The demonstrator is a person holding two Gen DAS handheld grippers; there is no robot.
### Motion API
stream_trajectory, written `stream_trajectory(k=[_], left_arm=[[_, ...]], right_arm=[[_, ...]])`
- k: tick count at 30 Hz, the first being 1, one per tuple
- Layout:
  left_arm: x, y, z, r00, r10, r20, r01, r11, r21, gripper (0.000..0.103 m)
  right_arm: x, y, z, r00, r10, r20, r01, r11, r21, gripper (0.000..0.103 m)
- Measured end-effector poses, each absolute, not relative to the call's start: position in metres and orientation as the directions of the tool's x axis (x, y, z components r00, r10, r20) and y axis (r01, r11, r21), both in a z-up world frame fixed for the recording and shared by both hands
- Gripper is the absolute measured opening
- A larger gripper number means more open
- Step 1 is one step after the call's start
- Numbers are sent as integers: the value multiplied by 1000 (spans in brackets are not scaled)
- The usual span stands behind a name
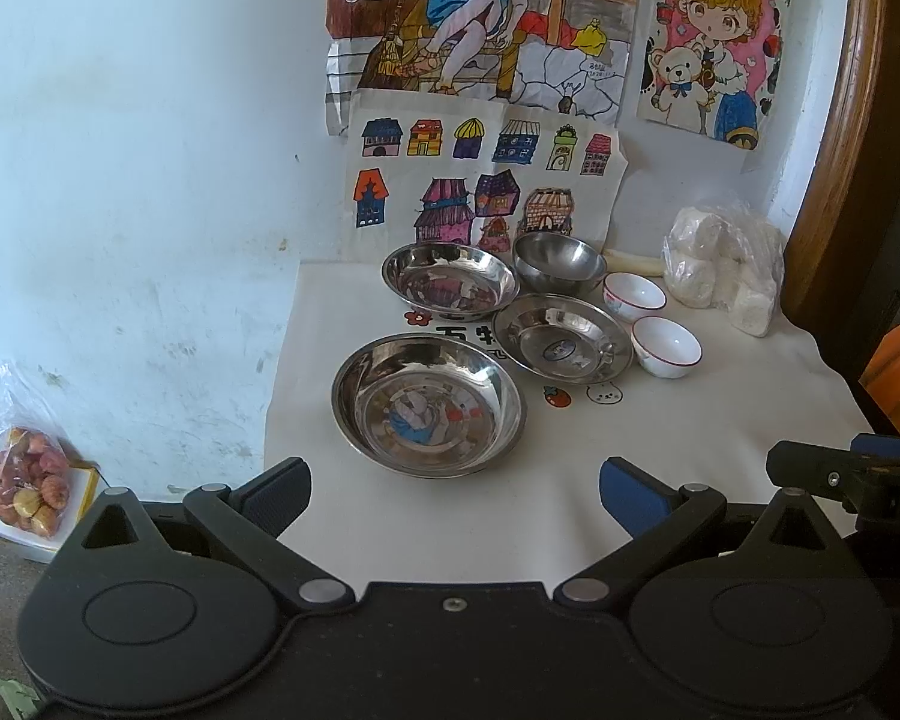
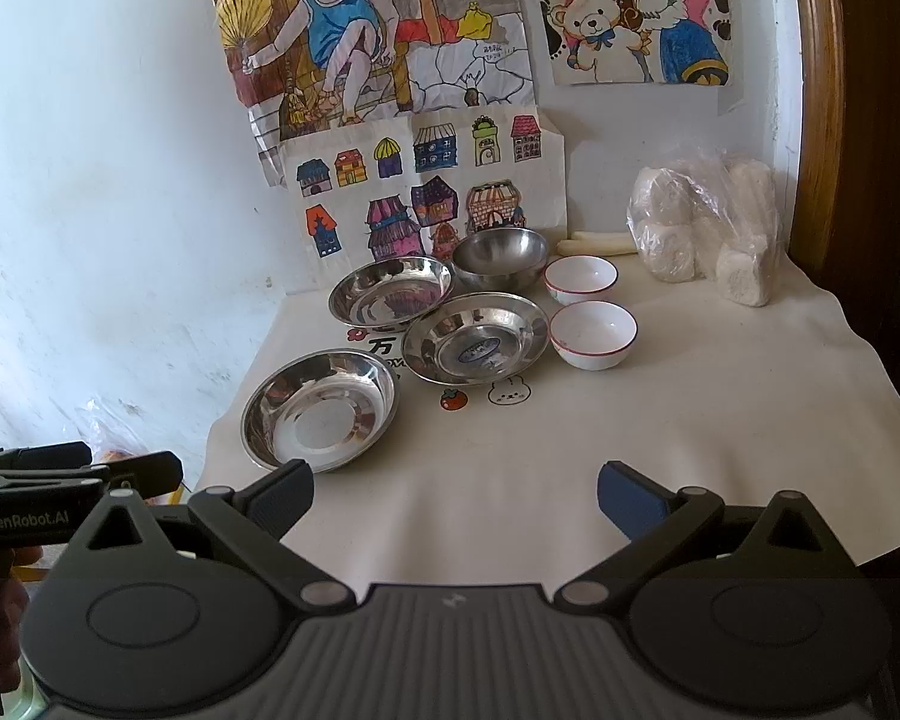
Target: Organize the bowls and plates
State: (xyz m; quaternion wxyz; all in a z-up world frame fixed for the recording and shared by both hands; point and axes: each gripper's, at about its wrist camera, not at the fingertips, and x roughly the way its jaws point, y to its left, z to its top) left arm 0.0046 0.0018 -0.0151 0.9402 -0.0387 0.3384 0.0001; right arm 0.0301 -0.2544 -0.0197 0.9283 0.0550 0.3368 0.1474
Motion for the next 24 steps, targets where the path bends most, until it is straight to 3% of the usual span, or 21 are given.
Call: stream_trajectory(k=[24], left_arm=[[10,-4,-19,754,-29,-656,-23,997,-71,102]], right_arm=[[36,-257,-21,718,307,-625,-232,952,201,103]])
